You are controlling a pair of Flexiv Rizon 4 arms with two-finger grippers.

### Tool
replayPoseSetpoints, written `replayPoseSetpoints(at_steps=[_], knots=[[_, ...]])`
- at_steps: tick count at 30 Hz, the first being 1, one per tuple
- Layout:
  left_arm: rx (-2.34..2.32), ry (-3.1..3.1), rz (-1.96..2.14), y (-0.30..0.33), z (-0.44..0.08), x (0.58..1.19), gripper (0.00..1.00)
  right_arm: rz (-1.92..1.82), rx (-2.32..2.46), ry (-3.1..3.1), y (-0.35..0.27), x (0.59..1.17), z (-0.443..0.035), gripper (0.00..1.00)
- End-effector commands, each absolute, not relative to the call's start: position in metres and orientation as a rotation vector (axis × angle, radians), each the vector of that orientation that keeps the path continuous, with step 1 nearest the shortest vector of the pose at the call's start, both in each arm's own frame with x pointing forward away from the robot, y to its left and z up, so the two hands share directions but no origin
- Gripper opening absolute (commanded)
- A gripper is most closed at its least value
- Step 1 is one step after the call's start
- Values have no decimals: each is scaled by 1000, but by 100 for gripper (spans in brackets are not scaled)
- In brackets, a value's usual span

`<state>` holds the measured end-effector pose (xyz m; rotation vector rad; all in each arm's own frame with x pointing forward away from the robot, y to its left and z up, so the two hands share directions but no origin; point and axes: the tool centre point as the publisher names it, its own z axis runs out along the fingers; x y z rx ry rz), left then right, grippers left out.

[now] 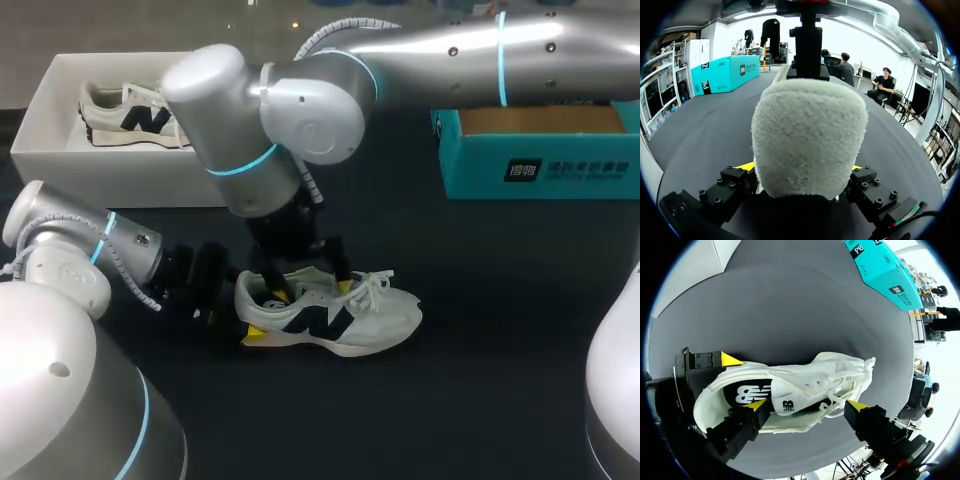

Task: Take the shoe out of the shoebox, open the shoe tongue, remove and reinsert the insole, then place the shoe into the shoebox

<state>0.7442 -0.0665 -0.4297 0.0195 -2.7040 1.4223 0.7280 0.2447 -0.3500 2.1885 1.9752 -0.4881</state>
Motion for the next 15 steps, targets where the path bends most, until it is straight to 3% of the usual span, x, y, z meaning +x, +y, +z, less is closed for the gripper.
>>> replayPoseSetpoints(at_steps=[1,15], knots=[[19,-2706,1417,-66,-435,747,0,-505,2196,1976,240,731,-353,100],[19,-2706,1417,-66,-435,747,0,-574,2201,1908,226,735,-341,100]])
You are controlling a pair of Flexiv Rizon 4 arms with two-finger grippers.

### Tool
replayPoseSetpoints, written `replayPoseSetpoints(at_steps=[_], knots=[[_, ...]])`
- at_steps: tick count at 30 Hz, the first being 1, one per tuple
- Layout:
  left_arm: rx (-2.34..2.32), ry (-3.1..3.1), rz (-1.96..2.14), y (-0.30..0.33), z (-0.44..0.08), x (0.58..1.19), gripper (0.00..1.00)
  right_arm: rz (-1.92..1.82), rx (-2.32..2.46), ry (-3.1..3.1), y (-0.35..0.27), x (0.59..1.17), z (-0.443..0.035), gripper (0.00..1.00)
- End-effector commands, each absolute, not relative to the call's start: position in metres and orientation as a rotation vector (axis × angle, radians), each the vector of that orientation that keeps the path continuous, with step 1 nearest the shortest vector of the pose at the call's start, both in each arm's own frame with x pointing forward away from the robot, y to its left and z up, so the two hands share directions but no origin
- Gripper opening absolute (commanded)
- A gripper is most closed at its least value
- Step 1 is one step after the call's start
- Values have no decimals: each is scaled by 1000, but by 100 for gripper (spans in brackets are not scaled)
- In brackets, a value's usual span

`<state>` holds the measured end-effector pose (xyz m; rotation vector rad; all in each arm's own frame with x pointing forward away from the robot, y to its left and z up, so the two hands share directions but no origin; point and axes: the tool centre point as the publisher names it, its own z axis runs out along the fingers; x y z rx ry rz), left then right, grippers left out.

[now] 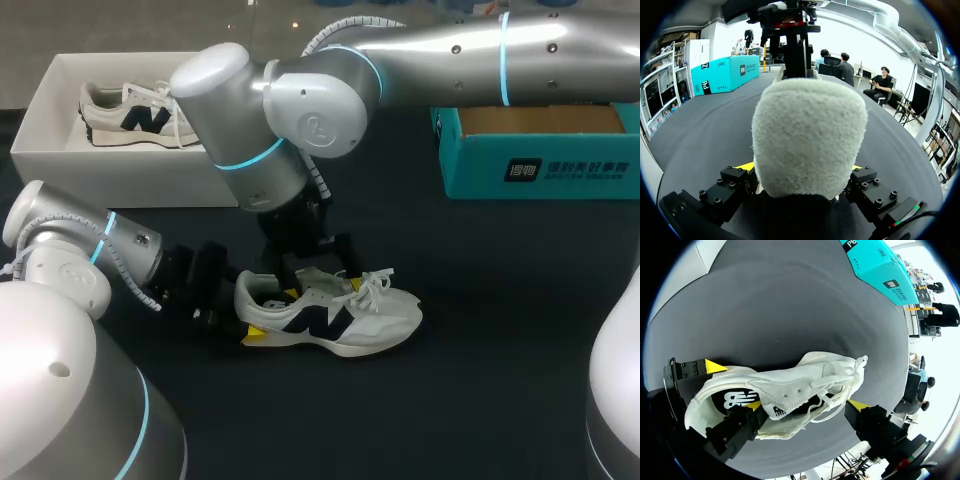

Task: Take the shoe out of the shoebox, open the shoe tongue, remove and reinsert the insole, then place the shoe into the shoebox

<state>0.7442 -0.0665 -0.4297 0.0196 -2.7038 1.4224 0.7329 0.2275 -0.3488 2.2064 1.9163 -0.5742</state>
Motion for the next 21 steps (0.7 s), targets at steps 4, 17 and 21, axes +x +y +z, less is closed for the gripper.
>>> replayPoseSetpoints(at_steps=[4,17,21], knots=[[19,-2706,1417,-66,-435,747,0,-568,2219,1880,222,737,-337,74],[19,-2706,1417,-66,-435,747,0,-531,2236,1890,228,749,-340,0],[19,-2706,1417,-66,-435,747,0,-525,2236,1887,228,750,-333,0]])
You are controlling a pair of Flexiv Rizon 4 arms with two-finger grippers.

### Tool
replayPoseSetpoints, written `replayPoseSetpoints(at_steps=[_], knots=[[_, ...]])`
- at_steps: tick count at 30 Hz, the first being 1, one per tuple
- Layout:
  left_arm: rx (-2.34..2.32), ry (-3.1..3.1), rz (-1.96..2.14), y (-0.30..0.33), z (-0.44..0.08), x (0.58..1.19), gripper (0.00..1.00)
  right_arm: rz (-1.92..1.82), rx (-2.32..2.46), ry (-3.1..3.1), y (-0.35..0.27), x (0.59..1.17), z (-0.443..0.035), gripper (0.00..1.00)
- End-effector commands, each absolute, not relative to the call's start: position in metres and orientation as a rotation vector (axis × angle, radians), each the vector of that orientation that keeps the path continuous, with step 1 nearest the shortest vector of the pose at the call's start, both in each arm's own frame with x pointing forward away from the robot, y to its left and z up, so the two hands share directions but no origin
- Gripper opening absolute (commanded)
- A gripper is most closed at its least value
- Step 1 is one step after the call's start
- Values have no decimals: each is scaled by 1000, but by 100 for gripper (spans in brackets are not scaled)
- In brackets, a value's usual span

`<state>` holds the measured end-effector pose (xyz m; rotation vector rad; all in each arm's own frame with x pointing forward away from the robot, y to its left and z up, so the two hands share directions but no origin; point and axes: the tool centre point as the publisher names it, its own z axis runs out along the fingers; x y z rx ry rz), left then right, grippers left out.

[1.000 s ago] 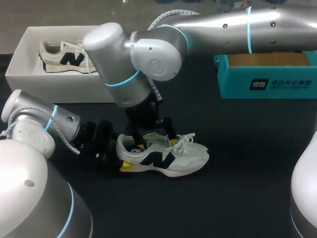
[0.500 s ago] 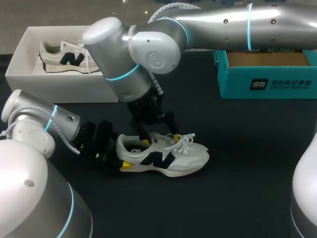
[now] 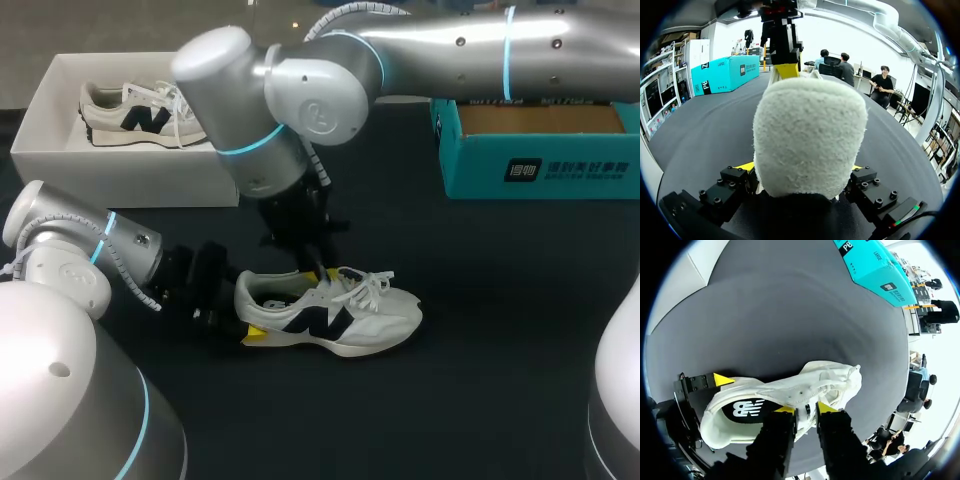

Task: Take the shoe out of the shoebox, open the shoe tongue, remove and reinsert the insole, then place the shoe into the shoebox

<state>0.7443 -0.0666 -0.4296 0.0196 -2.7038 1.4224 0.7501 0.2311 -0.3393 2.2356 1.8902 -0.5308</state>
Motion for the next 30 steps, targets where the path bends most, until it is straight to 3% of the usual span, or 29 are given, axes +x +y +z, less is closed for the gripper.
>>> replayPoseSetpoints(at_steps=[1,30], knots=[[19,-2706,1417,-66,-435,747,0,-524,2237,1884,227,750,-332,0],[19,-2706,1417,-66,-435,747,0,-509,2247,1847,138,720,-309,0]])
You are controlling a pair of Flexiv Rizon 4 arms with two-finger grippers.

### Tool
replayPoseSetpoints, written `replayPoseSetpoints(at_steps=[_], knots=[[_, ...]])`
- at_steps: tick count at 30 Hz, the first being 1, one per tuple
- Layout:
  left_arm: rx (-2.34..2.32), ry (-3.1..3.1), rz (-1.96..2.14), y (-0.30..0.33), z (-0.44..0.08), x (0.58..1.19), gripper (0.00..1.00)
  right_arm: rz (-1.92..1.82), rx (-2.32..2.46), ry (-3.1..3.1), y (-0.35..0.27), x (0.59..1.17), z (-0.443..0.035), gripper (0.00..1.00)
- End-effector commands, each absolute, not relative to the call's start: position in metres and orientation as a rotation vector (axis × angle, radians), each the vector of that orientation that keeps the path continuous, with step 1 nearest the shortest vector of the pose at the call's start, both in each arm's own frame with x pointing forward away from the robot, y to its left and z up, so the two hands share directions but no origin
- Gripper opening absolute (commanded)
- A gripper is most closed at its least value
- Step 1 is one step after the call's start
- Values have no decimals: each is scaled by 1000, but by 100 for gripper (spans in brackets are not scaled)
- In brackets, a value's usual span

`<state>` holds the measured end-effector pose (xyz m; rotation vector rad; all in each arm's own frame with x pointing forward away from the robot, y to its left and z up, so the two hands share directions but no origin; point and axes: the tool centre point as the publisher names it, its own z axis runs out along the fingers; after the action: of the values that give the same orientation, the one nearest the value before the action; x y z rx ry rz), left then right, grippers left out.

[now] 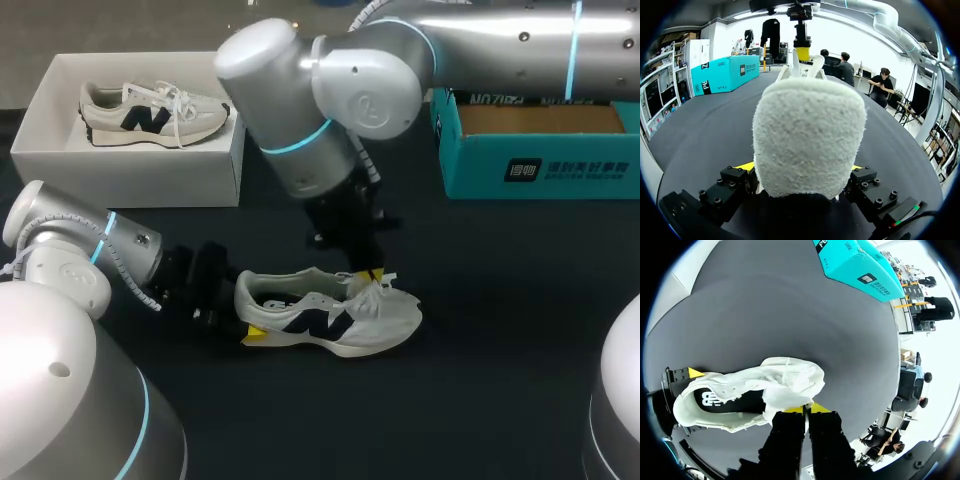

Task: Take the shoe out of the shoebox, open the shoe tongue, remove and reinsert the insole, then place the shoe into the shoebox

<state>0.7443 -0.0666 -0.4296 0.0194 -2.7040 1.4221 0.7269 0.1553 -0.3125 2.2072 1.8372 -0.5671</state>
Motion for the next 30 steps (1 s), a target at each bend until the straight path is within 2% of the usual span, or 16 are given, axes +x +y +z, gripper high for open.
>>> replayPoseSetpoints(at_steps=[1,23,28,29,30], knots=[[19,-2706,1417,-66,-435,747,0,-507,2249,1840,134,719,-308,0],[19,-2706,1417,-66,-435,747,0,-493,2357,1812,103,722,-365,0],[19,-2706,1417,-66,-435,747,0,-487,2374,1803,105,723,-369,45],[19,-2706,1417,-66,-435,747,0,-488,2376,1802,106,723,-369,71],[19,-2706,1417,-66,-435,747,0,-491,2378,1799,107,723,-369,87]])
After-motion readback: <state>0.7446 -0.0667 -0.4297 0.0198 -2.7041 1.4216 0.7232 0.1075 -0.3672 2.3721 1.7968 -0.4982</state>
